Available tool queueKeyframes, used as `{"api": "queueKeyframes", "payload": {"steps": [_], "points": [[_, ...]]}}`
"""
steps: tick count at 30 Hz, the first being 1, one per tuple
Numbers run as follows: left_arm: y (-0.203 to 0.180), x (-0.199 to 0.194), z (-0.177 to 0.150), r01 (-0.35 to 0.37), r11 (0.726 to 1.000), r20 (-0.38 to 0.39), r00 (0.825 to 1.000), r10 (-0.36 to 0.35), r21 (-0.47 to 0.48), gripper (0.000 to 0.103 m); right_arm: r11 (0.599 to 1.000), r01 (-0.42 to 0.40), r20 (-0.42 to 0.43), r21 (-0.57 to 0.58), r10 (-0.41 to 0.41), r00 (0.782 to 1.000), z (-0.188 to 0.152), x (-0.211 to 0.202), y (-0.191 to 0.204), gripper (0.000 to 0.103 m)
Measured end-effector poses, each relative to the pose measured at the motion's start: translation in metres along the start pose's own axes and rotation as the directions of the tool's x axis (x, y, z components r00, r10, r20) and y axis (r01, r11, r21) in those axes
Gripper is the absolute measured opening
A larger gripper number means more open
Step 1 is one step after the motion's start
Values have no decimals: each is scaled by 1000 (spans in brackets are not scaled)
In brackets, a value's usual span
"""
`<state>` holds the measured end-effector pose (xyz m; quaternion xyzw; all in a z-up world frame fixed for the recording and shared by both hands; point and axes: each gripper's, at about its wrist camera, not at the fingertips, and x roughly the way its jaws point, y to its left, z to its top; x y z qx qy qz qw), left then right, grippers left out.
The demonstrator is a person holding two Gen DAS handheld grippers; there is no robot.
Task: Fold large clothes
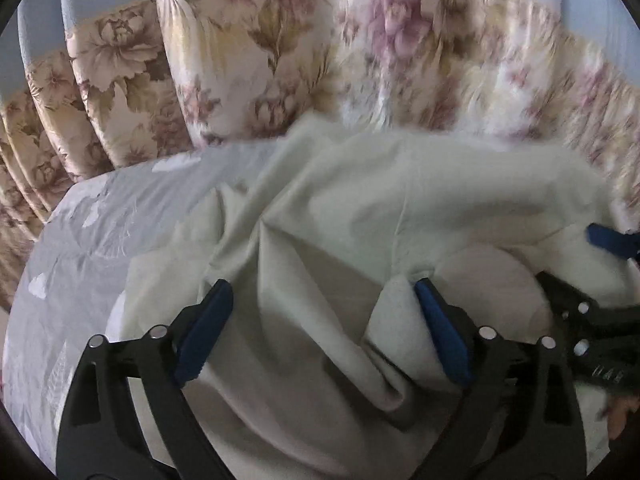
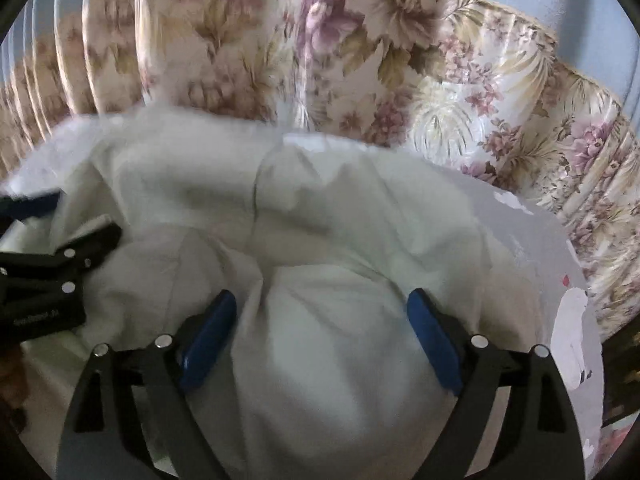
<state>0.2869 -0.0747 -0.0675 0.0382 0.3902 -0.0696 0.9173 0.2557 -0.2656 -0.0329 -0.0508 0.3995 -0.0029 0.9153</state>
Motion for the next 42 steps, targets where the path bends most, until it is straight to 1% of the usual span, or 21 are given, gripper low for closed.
{"api": "queueKeyframes", "payload": {"steps": [3,6,9,11,14,15,17,19,21,23,24,26,28,29,33,35,37,39,40,41,42], "points": [[13,-19,26,11,999,65,998,-8,-49,96,994,-27,98,102,17,995,27,-25,-19,91],[11,-11,55,-2,998,75,997,6,-57,97,991,-36,121,129,20,992,56,-19,-20,92],[3,20,68,-37,999,23,999,38,-29,96,992,-12,50,129,5,999,73,18,-10,91],[3,49,69,-59,998,-42,997,58,-26,93,990,-1,-16,143,3,1000,74,45,-8,91],[14,77,63,-76,995,-113,991,69,-60,93,981,-30,-86,194,48,995,68,71,-14,92],[16,82,61,-78,995,-123,990,70,-65,93,979,-26,-104,202,48,993,64,76,-16,92],[16,87,58,-78,995,-131,989,69,-66,95,982,8,-140,187,18,990,59,86,-18,99],[13,86,58,-96,994,-123,988,90,-45,99,978,-8,-179,209,46,983,55,100,-24,100],[12,85,58,-104,994,-117,988,99,-32,99,974,-22,-182,226,65,981,56,99,-28,100],[16,75,58,-78,996,-103,992,73,-48,97,977,-18,-127,215,46,991,59,79,-27,100],[19,63,57,-47,997,-87,995,42,-68,97,977,-22,-94,213,43,995,59,66,-28,100],[23,31,52,13,996,-20,1000,-15,-86,99,975,-76,-3,211,78,997,54,29,-28,101],[20,3,40,10,998,36,999,-8,-64,100,976,-121,44,184,115,992,39,-5,-23,101],[18,-15,28,11,999,63,998,-8,-50,100,978,-120,53,171,113,992,31,-16,-20,101],[13,-52,-9,24,998,94,995,-19,-51,100,987,-131,56,95,126,990,-7,-57,2,101],[9,-58,-25,23,998,72,997,-19,-53,100,992,-98,36,80,96,995,-22,-61,10,101],[2,-56,-37,14,998,39,999,-12,-56,100,991,-88,-12,99,89,996,-33,-55,9,101],[-5,-47,-45,-27,999,12,1000,28,-20,100,992,-61,-71,114,69,995,-42,-44,10,101],[-7,-38,-48,-82,997,-7,997,82,9,100,995,-34,-105,96,44,993,-45,-36,12,101],[-7,-23,-51,-122,992,-59,991,123,19,100,997,-16,-135,82,27,991,-48,-28,13,101],[-2,-18,-54,-103,995,-85,991,102,-11,100,996,-21,-163,83,34,986,-51,-18,11,101]]}}
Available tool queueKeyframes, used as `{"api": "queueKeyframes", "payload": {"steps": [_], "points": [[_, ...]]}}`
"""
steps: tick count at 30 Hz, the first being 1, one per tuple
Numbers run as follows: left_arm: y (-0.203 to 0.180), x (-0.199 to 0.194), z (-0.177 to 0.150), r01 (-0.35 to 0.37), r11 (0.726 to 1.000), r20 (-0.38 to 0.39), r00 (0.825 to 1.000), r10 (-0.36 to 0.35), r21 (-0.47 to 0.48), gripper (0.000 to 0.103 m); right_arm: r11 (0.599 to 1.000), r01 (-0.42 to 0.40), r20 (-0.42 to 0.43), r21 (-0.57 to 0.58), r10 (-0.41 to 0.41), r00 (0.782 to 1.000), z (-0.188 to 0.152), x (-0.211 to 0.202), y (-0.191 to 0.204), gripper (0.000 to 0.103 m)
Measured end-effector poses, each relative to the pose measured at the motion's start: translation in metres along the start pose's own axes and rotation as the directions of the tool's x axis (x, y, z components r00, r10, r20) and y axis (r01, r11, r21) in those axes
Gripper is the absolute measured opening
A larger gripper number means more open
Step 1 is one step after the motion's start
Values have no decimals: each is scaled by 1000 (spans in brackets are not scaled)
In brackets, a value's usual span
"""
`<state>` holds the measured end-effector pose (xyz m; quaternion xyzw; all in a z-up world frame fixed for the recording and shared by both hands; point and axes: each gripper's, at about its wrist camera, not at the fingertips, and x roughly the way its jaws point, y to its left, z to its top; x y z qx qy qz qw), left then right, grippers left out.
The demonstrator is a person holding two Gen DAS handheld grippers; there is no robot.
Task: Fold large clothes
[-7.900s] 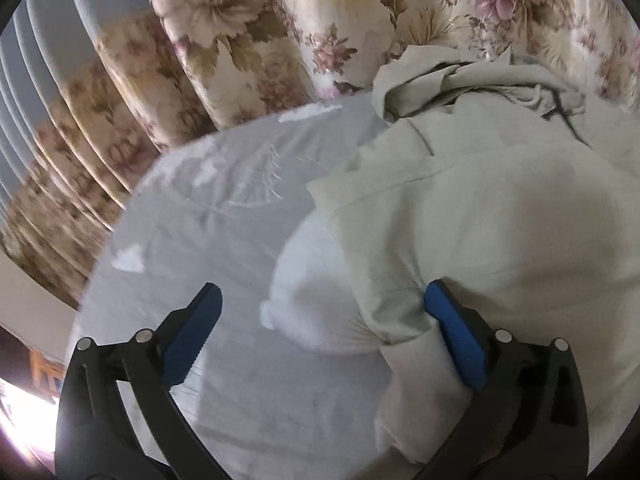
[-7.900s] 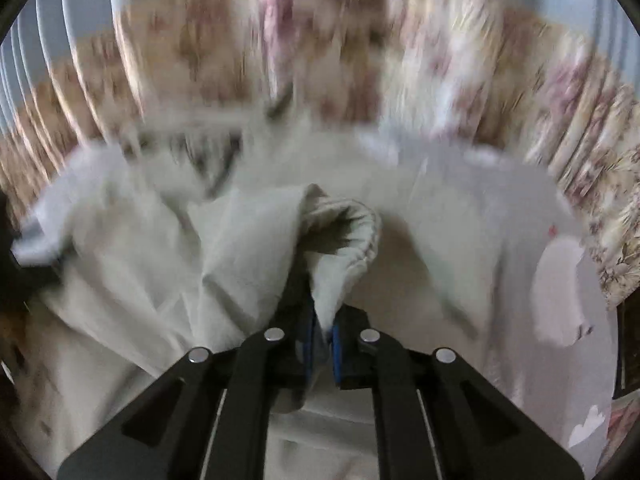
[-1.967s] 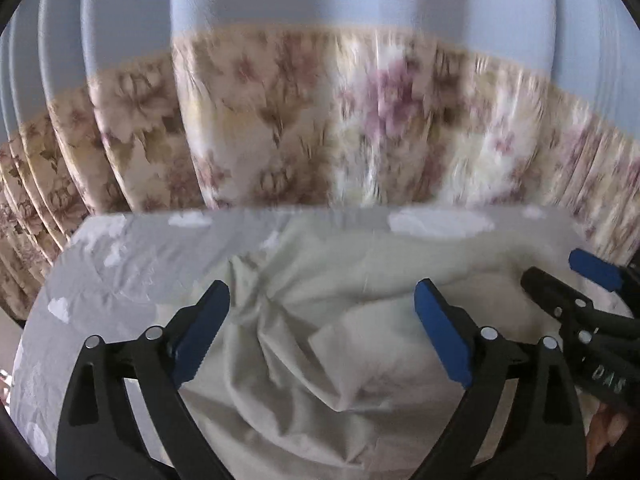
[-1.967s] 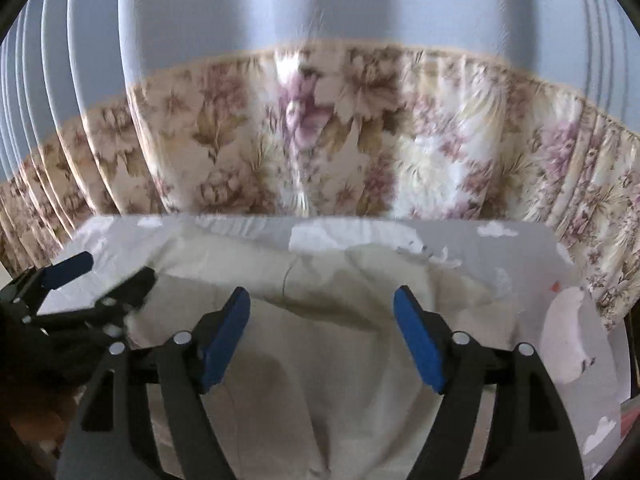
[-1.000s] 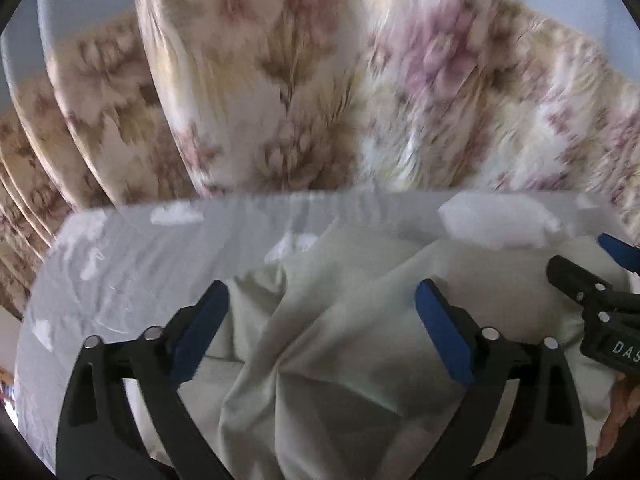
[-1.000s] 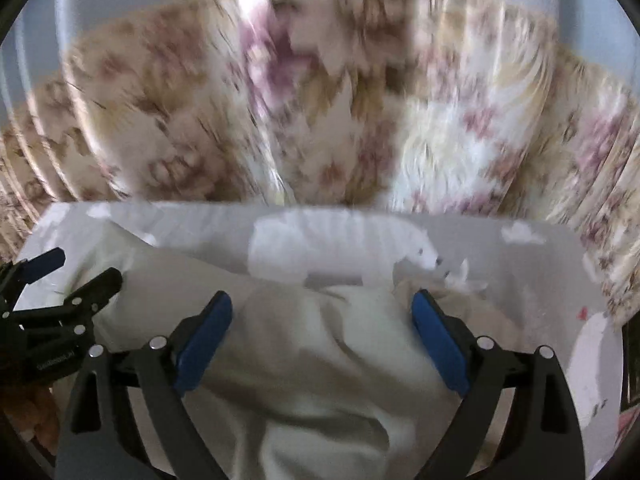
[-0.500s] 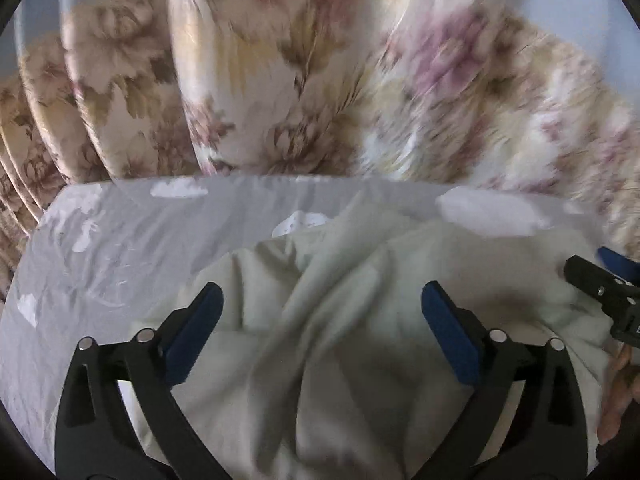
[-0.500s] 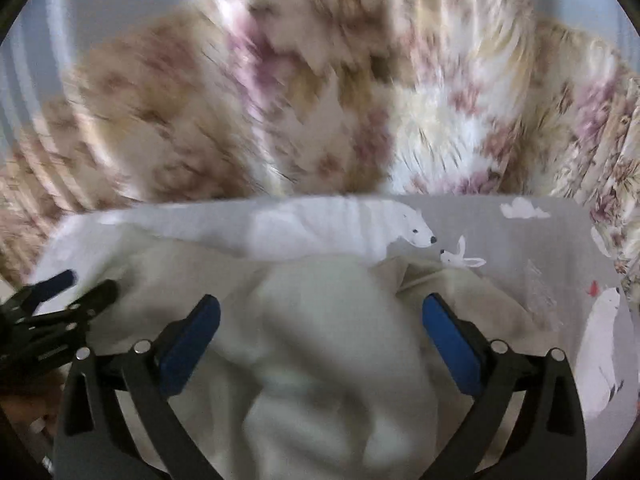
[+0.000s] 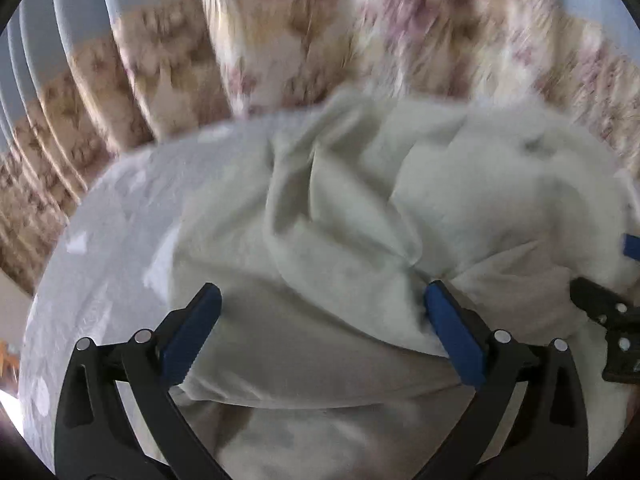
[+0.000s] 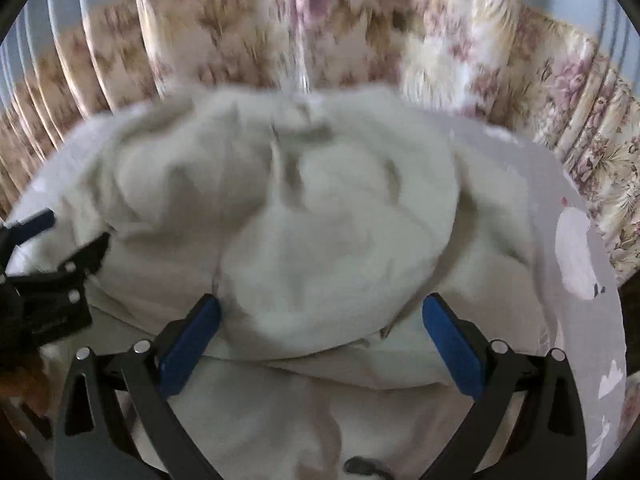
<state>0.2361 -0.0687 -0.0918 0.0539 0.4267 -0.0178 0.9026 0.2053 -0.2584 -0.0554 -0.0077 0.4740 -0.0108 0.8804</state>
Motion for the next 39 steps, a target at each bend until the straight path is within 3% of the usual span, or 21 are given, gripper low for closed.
{"api": "queueKeyframes", "payload": {"steps": [3,6,10,14,18,20,27,29,31,34,36,39], "points": [[10,-16,-1,51,998,25,998,-50,-43,100,998,-41,32,41,40,999,-5,-14,-11,101],[21,-59,-14,78,997,103,991,-79,15,100,999,-51,139,-6,52,989,-20,-68,-22,101],[68,-124,-64,39,998,207,977,-48,49,100,1000,-24,228,-18,27,973,-86,-144,-58,101],[117,-168,-133,3,1000,239,971,-4,4,100,1000,10,237,1,-10,972,-152,-180,-81,101],[145,-192,-190,-5,998,229,973,20,-62,100,996,1,242,91,-23,970,-213,-202,-99,99],[151,-203,-212,15,995,216,976,8,-102,100,991,-21,224,129,-9,974,-237,-208,-102,87],[152,-198,-253,52,988,156,987,-29,-146,100,988,2,170,153,-28,985,-281,-202,-103,76],[154,-191,-257,77,978,133,990,-52,-192,100,985,10,153,171,-37,988,-286,-197,-108,61],[156,-187,-260,73,974,118,992,-48,-212,100,979,37,148,199,-68,987,-291,-193,-115,56],[152,-181,-261,63,979,106,993,-43,-192,100,968,0,146,250,-38,989,-299,-187,-124,46],[150,-178,-262,69,983,94,994,-54,-168,100,970,-21,149,243,-15,989,-299,-186,-121,27],[143,-180,-264,89,990,101,992,-79,-108,100,980,-4,157,197,-27,987,-296,-188,-108,14]]}}
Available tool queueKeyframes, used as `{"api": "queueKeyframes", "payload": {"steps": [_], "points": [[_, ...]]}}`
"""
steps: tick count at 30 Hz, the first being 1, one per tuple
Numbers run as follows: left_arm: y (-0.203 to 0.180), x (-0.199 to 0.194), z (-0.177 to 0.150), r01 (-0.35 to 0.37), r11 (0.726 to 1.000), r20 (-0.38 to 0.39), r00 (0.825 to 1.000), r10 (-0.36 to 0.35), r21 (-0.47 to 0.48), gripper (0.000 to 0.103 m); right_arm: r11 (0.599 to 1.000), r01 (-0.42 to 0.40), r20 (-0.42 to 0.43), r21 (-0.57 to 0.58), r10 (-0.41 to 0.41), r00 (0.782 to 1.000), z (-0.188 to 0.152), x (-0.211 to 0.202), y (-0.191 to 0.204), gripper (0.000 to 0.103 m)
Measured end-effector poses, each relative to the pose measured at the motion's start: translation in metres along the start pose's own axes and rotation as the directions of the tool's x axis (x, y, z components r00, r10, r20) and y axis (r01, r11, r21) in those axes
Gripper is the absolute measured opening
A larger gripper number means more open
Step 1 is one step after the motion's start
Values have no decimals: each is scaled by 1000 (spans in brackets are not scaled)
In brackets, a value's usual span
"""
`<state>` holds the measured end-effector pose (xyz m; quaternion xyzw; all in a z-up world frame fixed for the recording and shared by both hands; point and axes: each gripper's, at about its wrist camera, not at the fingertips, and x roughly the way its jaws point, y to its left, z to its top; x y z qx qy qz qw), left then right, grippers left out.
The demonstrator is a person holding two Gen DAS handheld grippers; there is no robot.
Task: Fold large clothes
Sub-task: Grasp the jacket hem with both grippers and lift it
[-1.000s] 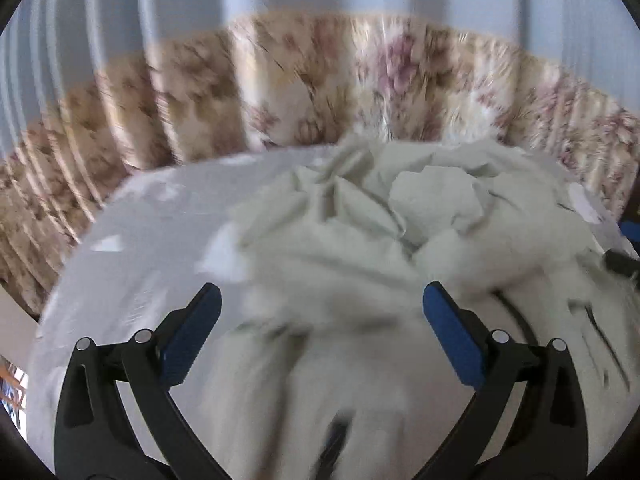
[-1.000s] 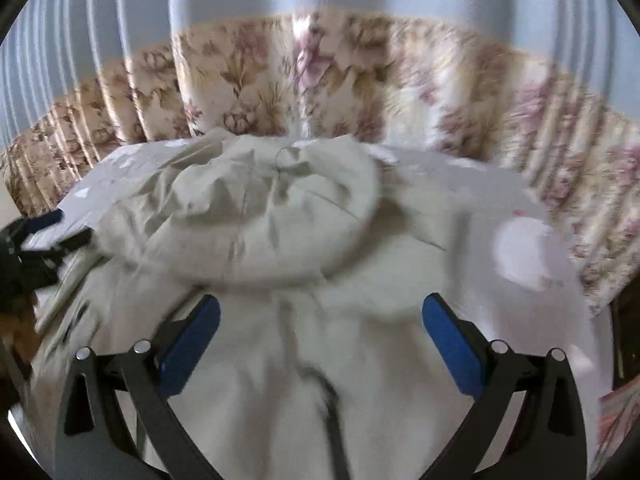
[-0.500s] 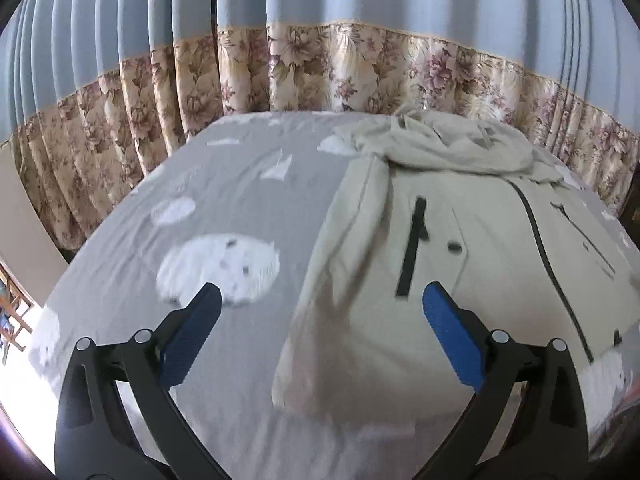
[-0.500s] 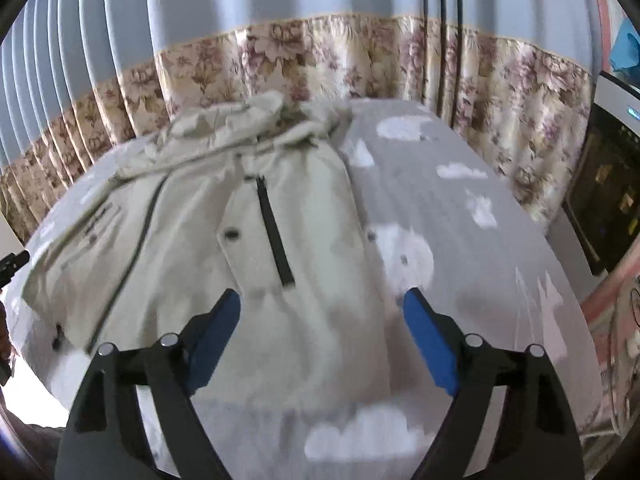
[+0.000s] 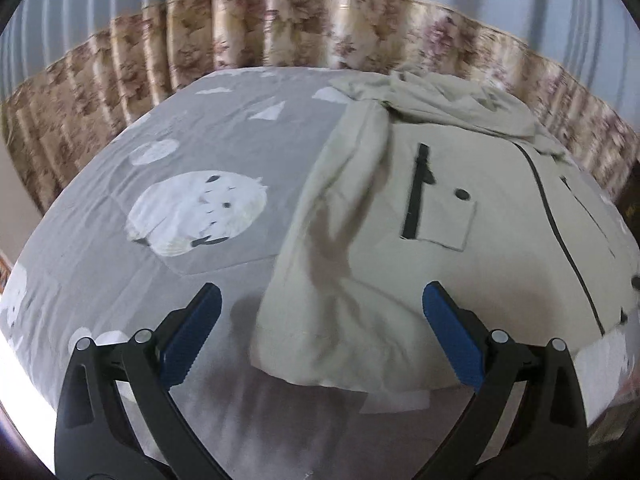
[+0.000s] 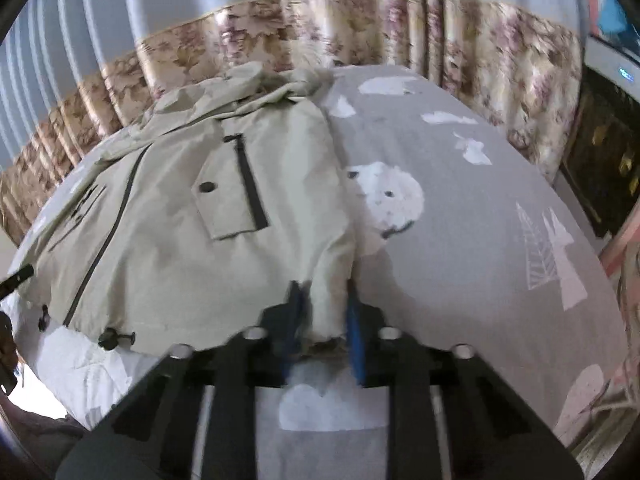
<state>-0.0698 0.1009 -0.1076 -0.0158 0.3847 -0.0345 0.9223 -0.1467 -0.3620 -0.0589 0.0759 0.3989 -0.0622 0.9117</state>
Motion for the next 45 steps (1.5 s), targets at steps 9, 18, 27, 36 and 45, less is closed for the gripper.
{"api": "queueKeyframes", "payload": {"steps": [9,18,27,36,45], "points": [[-14,8,-4,13,998,-47,999,-10,59,93,1000,12,-7,-25,-13,1000,2,1,3,13],[-6,7,4,2,1000,-52,999,-1,24,32,1000,6,-13,-5,-6,1000,2,2,1,15],[3,-2,18,-2,999,-45,999,1,-36,22,1000,-19,16,7,19,1000,11,-11,-1,9],[0,-33,34,11,1000,3,1000,-11,4,8,1000,-27,106,-2,27,994,29,-44,1,7],[-5,-71,43,-24,1000,35,999,23,18,6,998,8,176,-59,2,984,34,-84,12,6]]}}
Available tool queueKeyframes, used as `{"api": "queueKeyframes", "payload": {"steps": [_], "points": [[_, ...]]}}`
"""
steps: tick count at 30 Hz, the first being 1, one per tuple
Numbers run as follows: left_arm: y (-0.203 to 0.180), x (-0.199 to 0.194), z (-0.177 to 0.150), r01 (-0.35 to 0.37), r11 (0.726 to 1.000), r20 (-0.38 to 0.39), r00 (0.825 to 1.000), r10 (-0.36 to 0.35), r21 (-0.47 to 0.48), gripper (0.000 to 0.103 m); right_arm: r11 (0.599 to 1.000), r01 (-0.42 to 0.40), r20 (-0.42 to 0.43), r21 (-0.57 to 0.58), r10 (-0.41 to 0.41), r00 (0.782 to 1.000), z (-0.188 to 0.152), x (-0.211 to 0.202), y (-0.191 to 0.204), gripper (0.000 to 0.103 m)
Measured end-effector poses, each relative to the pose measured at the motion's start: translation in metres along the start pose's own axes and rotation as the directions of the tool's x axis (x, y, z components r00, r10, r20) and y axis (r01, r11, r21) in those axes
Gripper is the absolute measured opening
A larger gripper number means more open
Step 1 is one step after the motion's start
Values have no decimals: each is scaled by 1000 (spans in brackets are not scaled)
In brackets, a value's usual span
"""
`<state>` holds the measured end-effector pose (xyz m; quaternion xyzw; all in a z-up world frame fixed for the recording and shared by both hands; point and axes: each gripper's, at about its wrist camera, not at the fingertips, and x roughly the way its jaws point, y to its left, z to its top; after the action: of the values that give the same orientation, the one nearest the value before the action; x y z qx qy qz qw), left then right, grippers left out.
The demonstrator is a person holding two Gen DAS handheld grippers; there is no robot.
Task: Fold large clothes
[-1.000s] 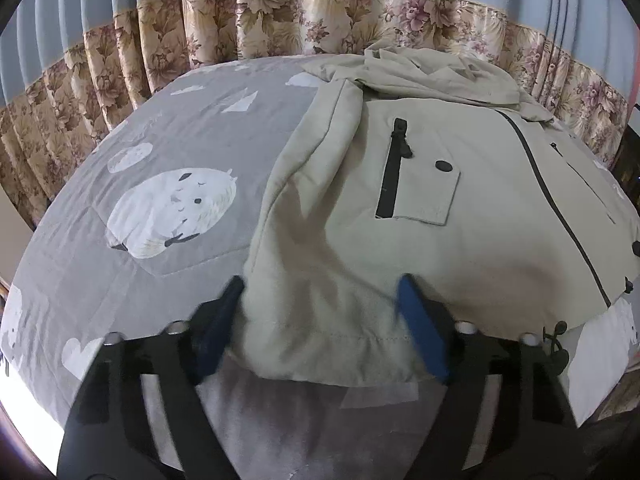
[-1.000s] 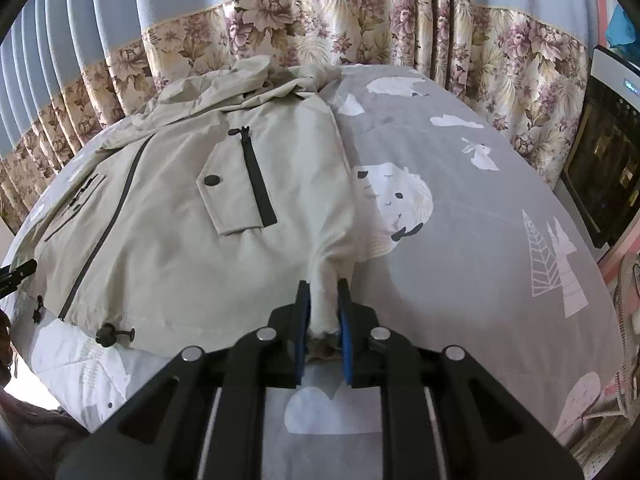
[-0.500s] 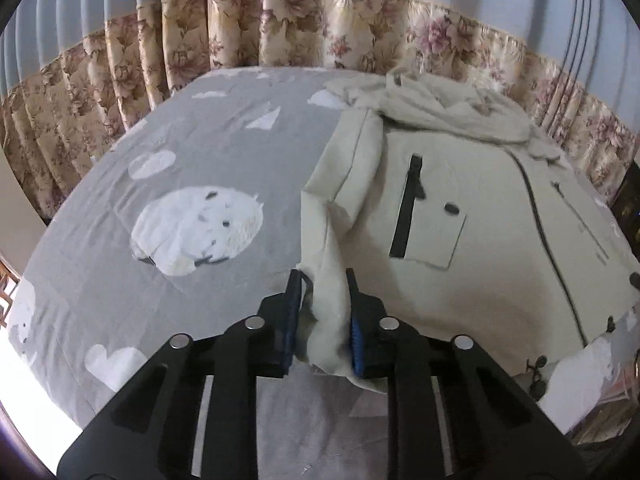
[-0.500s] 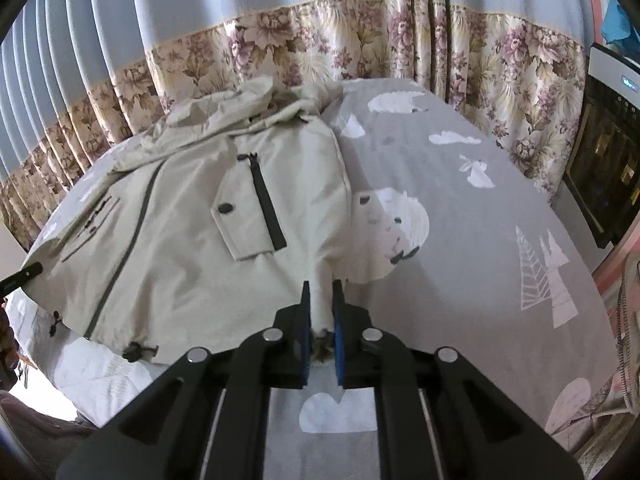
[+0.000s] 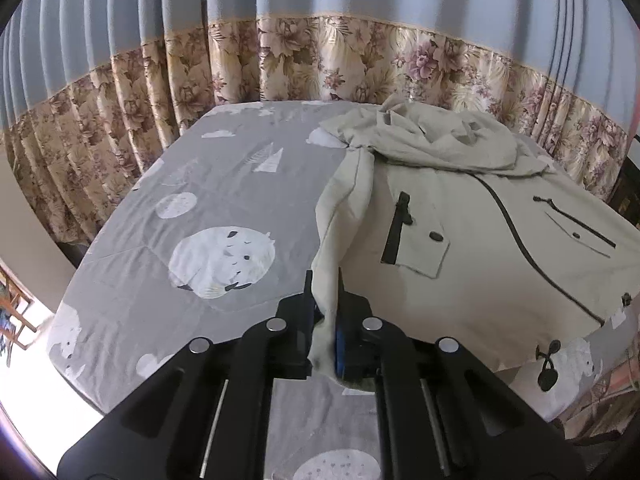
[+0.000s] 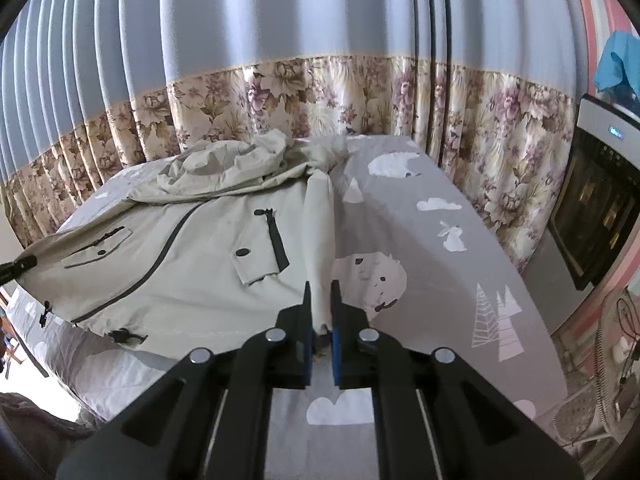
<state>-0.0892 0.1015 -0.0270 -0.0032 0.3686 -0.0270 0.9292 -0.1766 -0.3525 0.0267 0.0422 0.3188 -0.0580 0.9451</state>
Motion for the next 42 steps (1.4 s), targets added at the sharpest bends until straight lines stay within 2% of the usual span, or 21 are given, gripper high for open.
{"api": "queueKeyframes", "payload": {"steps": [8,13,18,22,25,27,32,38,42], "points": [[-5,7,23,-15,999,42,999,14,35,5,1000,13,0,17,-13,1000,18,6,5,6],[-15,18,48,-19,995,93,996,11,96,5,1000,8,18,16,-8,1000,52,24,14,6],[-21,24,86,-4,996,146,989,-8,85,5,1000,-1,61,-2,1,998,87,39,18,6],[-21,41,112,-19,997,164,987,6,73,6,1000,-13,88,3,13,996,115,58,12,6],[-20,64,130,-34,997,162,987,22,75,6,1000,-22,95,7,21,995,136,75,4,6],[-21,79,147,-16,997,146,989,5,71,6,999,-32,90,5,32,995,149,88,3,6],[-35,110,187,-50,992,156,987,32,116,7,1000,-9,100,-27,12,995,183,122,5,6],[-46,160,226,-66,989,121,991,50,132,9,1000,-7,80,-14,8,997,220,176,-1,6],[-50,192,247,-85,987,102,992,71,138,9,998,23,39,-63,-20,999,238,227,4,6]]}}
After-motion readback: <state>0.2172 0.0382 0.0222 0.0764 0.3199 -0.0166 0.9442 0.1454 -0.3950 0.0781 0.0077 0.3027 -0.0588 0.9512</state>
